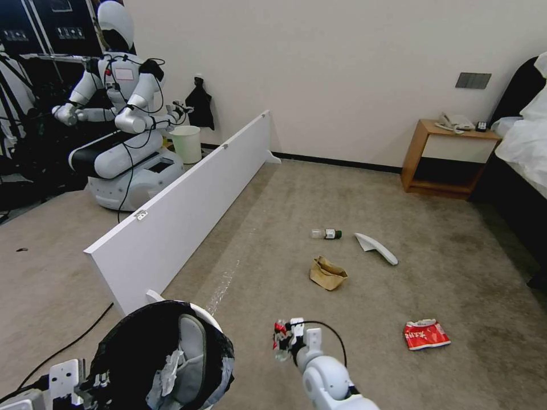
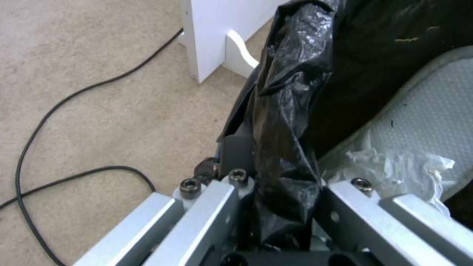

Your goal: Pick up the trash bin, then pick up the garbage from the floor and place it into the trash bin.

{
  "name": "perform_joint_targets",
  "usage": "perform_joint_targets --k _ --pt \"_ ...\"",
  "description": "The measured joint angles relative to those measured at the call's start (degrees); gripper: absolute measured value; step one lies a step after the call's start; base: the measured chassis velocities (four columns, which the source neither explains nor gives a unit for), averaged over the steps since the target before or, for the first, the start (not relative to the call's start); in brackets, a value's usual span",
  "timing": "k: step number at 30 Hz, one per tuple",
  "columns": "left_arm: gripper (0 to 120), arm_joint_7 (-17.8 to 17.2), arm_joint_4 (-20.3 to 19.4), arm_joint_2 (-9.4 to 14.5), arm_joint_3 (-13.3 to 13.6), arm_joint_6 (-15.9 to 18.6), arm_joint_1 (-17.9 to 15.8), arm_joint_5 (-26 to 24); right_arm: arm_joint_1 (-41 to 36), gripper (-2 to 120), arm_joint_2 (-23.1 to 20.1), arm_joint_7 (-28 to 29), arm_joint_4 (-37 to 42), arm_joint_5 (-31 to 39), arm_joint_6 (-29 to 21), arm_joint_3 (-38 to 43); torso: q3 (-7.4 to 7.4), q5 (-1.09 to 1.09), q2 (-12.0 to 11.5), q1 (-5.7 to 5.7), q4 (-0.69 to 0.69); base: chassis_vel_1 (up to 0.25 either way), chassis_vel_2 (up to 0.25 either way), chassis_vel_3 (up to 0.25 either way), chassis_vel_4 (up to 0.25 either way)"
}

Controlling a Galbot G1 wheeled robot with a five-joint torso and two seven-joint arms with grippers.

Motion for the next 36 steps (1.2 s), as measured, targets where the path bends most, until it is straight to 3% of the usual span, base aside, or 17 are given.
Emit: perform_joint_targets --k 8,15,18,23,28,36 --pt "2 -0.1 0.0 0.5 0.3 0.0 0.3 0.0 0.7 42 -4.1 -2.4 13.2 1.4 4.1 0.9 0.0 0.0 0.0 0.0 0.0 0.0 0.0 0.0 0.0" --pt "2 -0.1 0.0 0.9 0.4 0.0 0.2 0.0 7.4 42 -7.0 -9.3 24.9 4.7 12.3 -2.2 0.0 0.0 0.0 0.0 0.0 0.0 0.0 0.0 0.0" --pt "2 -0.1 0.0 0.9 0.4 0.0 0.2 0.0 9.7 42 -7.4 -10.8 26.4 6.1 13.5 -3.6 0.0 0.0 0.0 0.0 0.01 0.0 0.0 0.0 0.0" --pt "2 -0.1 0.0 1.3 0.4 0.0 0.0 0.1 21.4 42 -9.2 -16.6 31.5 14.5 15.3 -10.9 0.0 -0.01 0.0 0.0 0.02 0.0 0.0 0.0 0.0" --pt "2 0.0 0.0 1.6 0.4 0.0 -0.6 0.1 25.8 42 -9.6 -18.4 33.2 21.0 15.3 -15.1 0.0 -0.01 0.0 0.0 0.0 0.0 0.0 0.0 0.0" --pt "2 0.1 0.0 1.4 0.4 0.0 -2.4 0.0 27.6 42 -9.5 -20.2 32.4 24.0 15.4 -20.9 0.0 -0.01 0.0 0.0 0.01 0.0 0.0 0.0 0.0"
